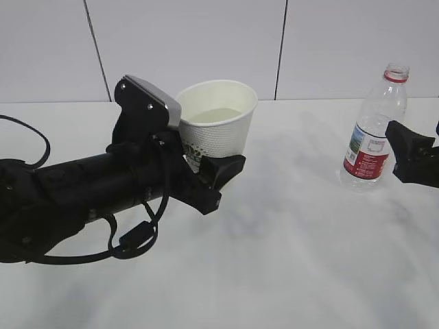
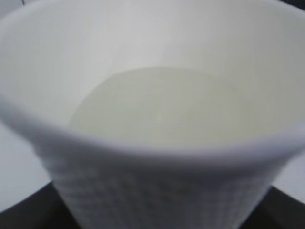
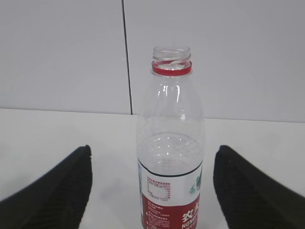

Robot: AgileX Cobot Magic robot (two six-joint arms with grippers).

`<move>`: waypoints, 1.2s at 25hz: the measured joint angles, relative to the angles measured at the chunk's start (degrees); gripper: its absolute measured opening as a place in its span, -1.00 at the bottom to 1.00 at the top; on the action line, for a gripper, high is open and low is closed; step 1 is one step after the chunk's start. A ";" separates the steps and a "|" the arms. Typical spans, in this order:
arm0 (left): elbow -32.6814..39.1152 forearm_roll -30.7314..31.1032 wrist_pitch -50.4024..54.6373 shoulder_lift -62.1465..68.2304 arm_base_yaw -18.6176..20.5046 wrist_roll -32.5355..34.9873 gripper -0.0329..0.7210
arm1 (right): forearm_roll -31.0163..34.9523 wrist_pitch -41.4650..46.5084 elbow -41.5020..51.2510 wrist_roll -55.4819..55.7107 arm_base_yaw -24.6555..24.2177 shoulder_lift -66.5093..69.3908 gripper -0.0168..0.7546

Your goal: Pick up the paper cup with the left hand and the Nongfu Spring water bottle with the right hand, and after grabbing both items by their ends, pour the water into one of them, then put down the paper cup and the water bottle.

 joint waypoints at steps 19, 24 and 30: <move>0.00 -3.23 -1.46 0.00 12.47 0.13 0.52 | -0.14 0.00 0.00 0.00 0.00 0.00 0.59; 0.00 -3.45 -1.46 0.00 15.72 0.13 0.52 | -0.14 0.00 0.00 0.00 0.00 0.00 0.58; 0.00 -4.60 -1.46 0.00 19.33 0.13 0.52 | -0.14 0.00 0.00 0.32 0.00 0.00 0.58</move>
